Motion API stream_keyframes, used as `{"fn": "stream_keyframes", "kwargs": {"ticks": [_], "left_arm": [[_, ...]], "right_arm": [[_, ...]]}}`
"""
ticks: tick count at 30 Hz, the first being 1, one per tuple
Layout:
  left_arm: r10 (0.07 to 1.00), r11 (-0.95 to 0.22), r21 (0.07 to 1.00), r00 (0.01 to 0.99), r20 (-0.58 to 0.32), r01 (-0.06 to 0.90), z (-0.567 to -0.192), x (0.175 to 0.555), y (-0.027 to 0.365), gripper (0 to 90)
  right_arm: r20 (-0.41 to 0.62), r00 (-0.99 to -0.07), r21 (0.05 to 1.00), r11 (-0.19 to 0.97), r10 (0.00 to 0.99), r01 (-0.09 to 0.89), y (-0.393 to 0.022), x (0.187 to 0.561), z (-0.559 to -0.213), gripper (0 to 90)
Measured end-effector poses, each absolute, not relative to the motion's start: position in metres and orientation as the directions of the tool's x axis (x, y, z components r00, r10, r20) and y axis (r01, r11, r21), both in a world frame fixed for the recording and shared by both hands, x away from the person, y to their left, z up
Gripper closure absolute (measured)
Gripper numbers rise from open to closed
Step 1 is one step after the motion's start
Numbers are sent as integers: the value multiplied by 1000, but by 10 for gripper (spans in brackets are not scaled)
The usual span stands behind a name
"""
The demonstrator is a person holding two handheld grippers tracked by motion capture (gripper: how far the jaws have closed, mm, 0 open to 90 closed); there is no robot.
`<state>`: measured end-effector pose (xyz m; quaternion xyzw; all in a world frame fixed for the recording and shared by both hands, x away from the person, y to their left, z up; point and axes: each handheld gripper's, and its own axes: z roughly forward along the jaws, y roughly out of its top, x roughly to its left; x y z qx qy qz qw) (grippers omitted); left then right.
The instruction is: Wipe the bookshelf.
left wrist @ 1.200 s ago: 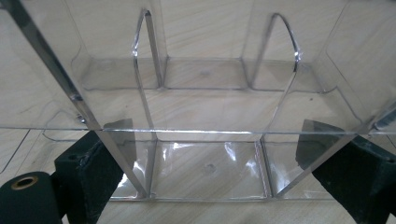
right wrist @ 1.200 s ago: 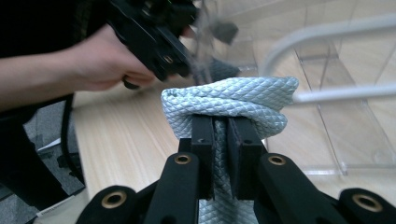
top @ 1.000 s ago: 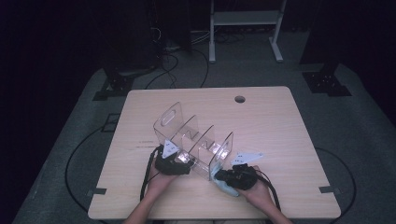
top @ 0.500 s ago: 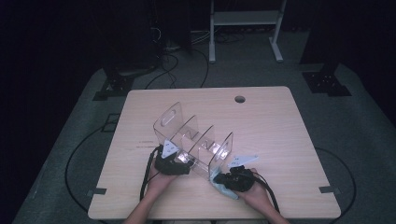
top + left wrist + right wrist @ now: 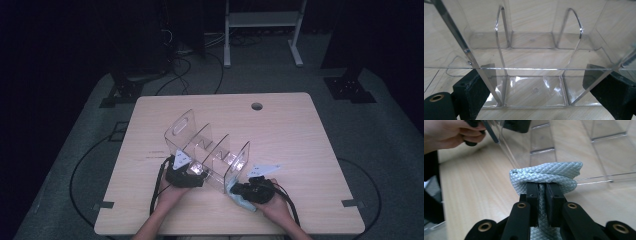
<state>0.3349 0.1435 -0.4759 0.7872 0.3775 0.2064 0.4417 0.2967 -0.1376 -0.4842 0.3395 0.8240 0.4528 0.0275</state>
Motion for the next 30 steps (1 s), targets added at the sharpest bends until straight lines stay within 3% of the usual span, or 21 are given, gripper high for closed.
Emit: {"fn": "stream_keyframes", "kwargs": {"ticks": [7,12,20,23,30], "left_arm": [[776,-326,851,630,-8,412,-476,335,143,76],[775,-325,853,632,-8,409,-476,335,143,75],[775,-324,852,632,-10,410,-476,336,143,76],[777,-324,851,630,-11,413,-476,336,143,75],[783,-315,853,622,-14,416,-476,337,143,72]], "right_arm": [[216,-739,770,354,639,531,-148,310,-486,818],[296,-642,762,230,708,606,-172,338,-487,819],[313,-707,754,287,634,591,-158,321,-486,818],[262,-729,756,335,632,562,-154,322,-483,818],[232,-667,761,295,708,578,-172,353,-481,817]]}}
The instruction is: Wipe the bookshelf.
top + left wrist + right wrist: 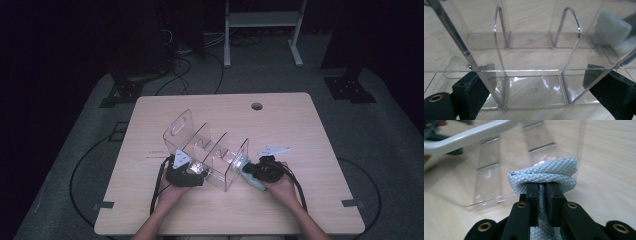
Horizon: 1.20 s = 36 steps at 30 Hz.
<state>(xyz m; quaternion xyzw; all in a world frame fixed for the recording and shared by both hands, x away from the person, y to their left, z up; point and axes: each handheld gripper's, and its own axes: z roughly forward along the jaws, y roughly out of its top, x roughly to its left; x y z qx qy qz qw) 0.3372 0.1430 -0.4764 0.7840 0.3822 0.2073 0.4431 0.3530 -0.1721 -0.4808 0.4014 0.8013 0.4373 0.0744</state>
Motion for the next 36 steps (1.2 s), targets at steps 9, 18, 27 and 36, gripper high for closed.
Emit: {"fn": "stream_keyframes", "kwargs": {"ticks": [9,18,27,36], "left_arm": [[784,-310,853,620,-20,420,-476,338,142,69],[781,-312,852,624,-21,420,-476,338,143,67],[786,-309,852,618,-21,422,-476,337,142,67],[788,-311,852,616,-17,421,-475,337,141,68]], "right_arm": [[255,-666,739,302,701,602,-174,358,-491,815],[275,-623,757,235,732,610,-184,370,-476,816],[228,-679,861,180,698,475,-183,354,-419,816],[269,-691,869,141,670,475,-180,343,-424,817]]}}
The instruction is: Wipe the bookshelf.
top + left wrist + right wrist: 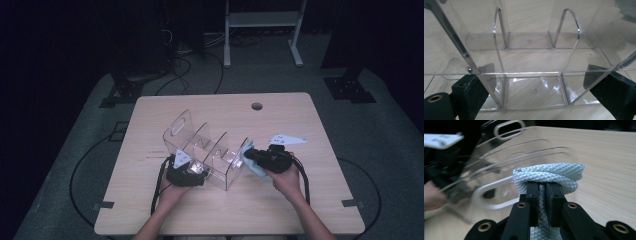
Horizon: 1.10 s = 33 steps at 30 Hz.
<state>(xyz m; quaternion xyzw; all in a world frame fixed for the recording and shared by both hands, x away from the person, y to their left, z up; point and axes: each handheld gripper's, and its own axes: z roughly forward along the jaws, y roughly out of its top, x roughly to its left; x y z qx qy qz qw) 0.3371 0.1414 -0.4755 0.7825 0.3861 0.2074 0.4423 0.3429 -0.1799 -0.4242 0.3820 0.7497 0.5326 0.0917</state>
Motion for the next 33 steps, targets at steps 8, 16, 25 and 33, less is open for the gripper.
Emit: {"fn": "stream_keyframes", "kwargs": {"ticks": [8,16,25,33], "left_arm": [[790,-312,852,613,-13,420,-475,336,139,67],[786,-313,854,618,-13,416,-475,338,139,63],[788,-312,854,615,-11,416,-475,337,139,62],[789,-312,855,615,-11,415,-475,337,139,62]], "right_arm": [[230,-688,868,174,688,464,-182,349,-424,817],[262,-653,831,178,711,527,-185,363,-448,816],[305,-604,742,214,737,636,-186,379,-492,815],[351,-538,743,122,767,659,-197,394,-485,816]]}}
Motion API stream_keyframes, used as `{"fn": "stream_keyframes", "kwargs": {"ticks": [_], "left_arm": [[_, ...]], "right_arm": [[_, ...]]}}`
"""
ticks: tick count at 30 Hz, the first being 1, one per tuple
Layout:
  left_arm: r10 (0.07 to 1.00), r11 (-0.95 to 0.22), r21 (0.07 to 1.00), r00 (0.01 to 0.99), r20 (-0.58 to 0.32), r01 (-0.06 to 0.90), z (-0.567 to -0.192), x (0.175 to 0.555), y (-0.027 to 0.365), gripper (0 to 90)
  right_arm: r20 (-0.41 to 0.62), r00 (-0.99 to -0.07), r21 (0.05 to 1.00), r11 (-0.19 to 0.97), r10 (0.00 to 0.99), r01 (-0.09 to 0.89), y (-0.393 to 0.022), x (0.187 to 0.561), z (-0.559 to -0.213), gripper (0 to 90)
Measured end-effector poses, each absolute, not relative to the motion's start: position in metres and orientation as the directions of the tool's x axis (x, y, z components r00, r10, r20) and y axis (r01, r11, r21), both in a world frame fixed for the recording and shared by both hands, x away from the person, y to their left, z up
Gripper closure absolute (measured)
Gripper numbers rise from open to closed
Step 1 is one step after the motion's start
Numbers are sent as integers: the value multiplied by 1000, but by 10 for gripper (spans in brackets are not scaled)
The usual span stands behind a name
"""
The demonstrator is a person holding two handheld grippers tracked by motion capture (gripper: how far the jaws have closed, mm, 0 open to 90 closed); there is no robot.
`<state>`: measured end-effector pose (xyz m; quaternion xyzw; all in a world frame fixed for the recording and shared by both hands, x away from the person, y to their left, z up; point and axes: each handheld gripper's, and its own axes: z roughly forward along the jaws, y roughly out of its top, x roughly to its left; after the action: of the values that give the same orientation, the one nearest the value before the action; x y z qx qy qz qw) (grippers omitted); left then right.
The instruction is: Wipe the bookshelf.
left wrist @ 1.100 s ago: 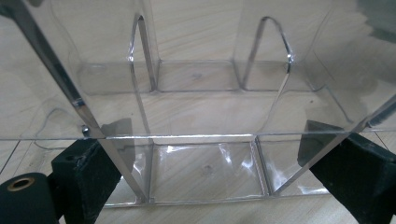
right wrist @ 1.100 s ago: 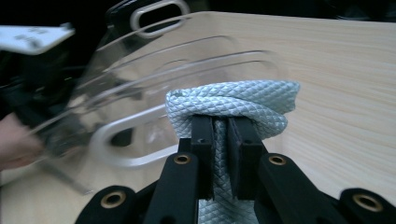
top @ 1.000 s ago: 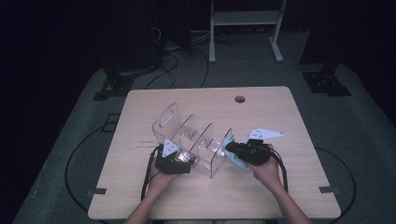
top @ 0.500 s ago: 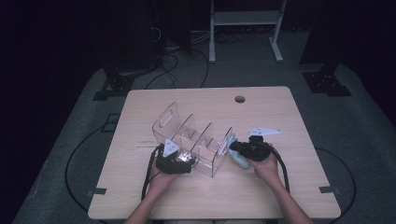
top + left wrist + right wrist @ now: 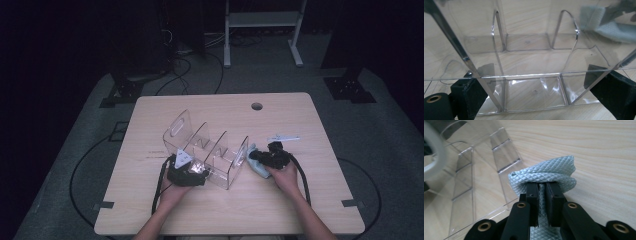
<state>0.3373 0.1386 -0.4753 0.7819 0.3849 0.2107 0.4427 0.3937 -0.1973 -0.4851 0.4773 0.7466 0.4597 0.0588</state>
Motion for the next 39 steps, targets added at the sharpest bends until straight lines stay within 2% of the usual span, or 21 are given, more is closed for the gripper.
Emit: {"fn": "stream_keyframes", "kwargs": {"ticks": [5,15,19,22,34,39], "left_arm": [[788,-314,854,616,-9,415,-475,338,139,60],[788,-312,857,616,-8,411,-475,338,138,57],[786,-315,856,618,-7,410,-475,337,137,40],[785,-322,855,620,2,406,-476,336,136,31],[767,-329,860,642,1,391,-473,332,142,50],[772,-327,860,636,5,391,-474,332,140,50]], "right_arm": [[368,-528,734,109,766,670,-196,398,-488,817],[293,-595,836,101,749,539,-195,386,-431,817],[287,-634,856,105,718,506,-193,374,-421,817],[281,-649,857,120,707,501,-189,367,-427,816],[397,-619,789,92,678,607,-181,353,-479,817],[396,-636,765,145,662,628,-173,341,-487,816]]}}
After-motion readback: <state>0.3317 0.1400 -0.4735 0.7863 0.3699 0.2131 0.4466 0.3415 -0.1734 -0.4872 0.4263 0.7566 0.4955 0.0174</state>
